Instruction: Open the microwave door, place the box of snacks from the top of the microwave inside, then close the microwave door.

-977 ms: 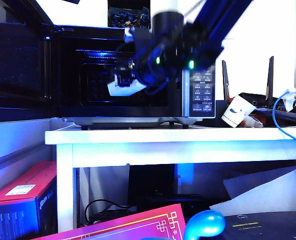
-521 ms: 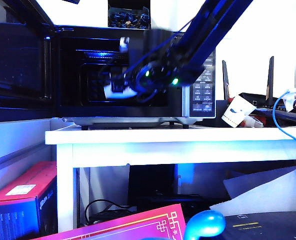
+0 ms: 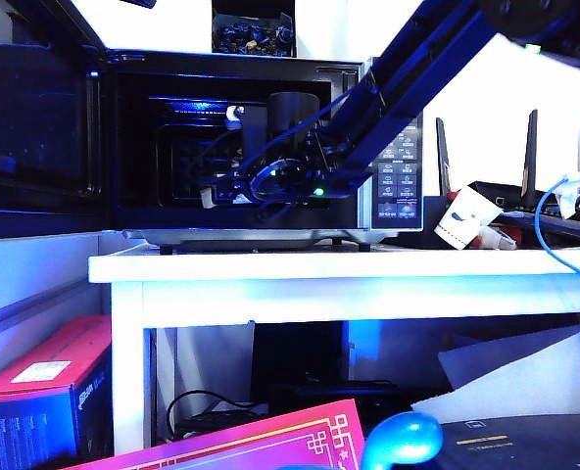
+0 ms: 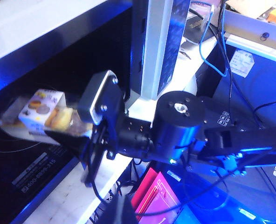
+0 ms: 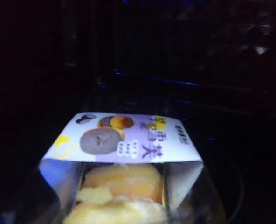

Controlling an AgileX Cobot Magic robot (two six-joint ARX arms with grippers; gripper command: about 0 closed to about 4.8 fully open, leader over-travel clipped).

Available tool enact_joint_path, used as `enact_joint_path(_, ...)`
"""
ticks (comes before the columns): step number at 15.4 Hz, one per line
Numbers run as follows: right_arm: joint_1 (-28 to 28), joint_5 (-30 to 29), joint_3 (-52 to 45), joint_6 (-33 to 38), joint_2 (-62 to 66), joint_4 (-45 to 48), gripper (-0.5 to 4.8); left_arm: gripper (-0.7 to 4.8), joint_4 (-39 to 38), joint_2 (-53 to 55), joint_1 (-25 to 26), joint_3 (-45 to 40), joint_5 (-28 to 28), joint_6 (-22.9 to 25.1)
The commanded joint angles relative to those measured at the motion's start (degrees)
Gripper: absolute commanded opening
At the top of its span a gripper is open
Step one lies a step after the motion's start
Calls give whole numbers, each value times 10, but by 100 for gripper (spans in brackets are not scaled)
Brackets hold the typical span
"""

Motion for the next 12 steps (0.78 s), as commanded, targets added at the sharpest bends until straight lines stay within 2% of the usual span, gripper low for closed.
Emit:
enact_joint_path(1, -9, 6, 32, 2, 8, 13, 264, -5, 3, -2, 0, 1, 4, 0)
enact_joint_path(4, -13, -10, 60, 7, 12, -11, 265, -5, 3, -2, 0, 1, 4, 0)
enact_joint_path(9, -13, -9, 181, 11, 63, -78, 265, -5, 3, -2, 0, 1, 4, 0)
enact_joint_path(12, -13, -10, 188, 13, 69, -79, 265, -5, 2, -2, 0, 1, 4, 0)
